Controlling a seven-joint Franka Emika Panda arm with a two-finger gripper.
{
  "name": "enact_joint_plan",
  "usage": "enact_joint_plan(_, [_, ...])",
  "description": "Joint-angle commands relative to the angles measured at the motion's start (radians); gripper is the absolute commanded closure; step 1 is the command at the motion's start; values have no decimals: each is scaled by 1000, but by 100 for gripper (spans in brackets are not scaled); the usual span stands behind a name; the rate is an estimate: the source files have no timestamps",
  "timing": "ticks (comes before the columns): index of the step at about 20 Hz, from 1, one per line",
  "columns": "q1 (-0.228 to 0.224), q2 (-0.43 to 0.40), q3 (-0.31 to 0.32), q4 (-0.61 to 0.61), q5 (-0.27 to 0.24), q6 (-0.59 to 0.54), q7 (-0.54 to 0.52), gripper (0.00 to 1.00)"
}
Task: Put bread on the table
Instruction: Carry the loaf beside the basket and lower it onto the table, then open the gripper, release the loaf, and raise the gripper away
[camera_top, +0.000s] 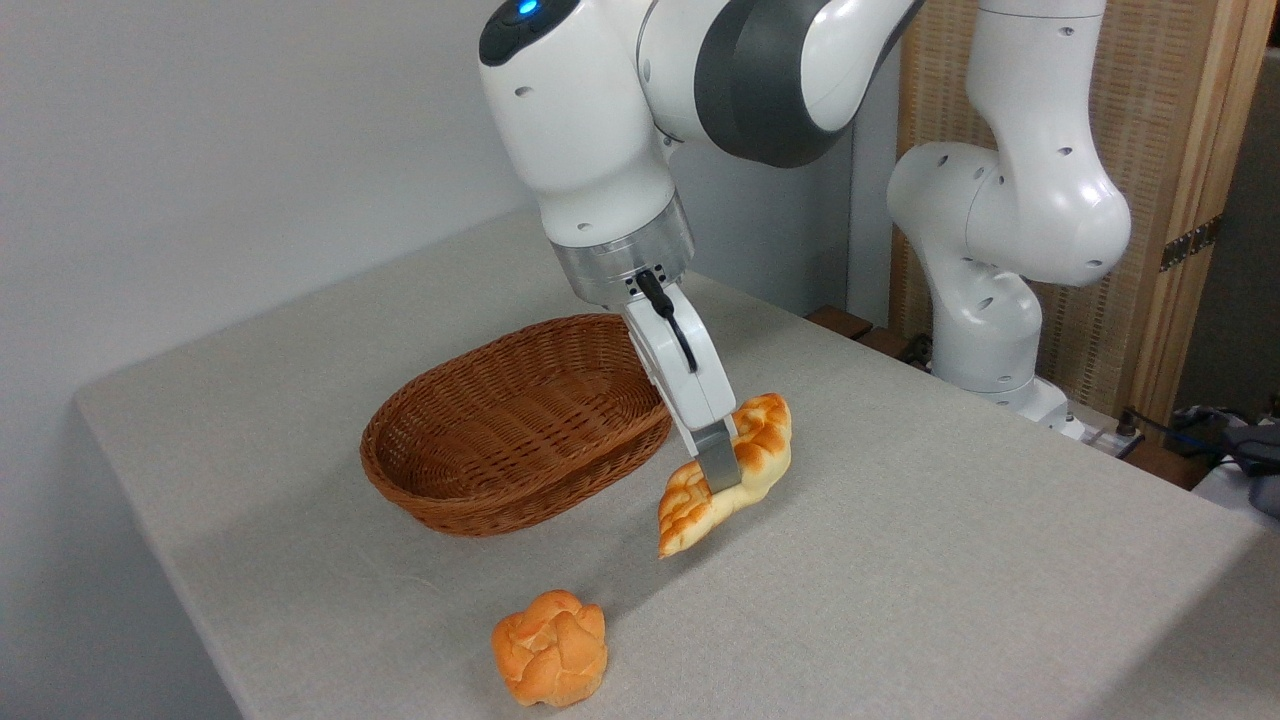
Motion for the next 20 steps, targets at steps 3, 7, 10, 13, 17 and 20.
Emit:
enact_joint_plan(3, [-7, -14, 8, 5, 16, 7, -5, 0])
enact_joint_plan(7, [-7, -14, 8, 10, 16, 7, -5, 0])
enact_joint_plan(10, [-7, -15, 8, 33, 15, 7, -10, 0])
enact_joint_plan(13, [-6, 5, -8, 131, 3, -13, -113, 0])
enact_joint_plan(17, [-6, 17, -76, 288, -80, -77, -393, 0])
enact_joint_plan(20, [-7, 86, -90, 477, -178, -165, -543, 0])
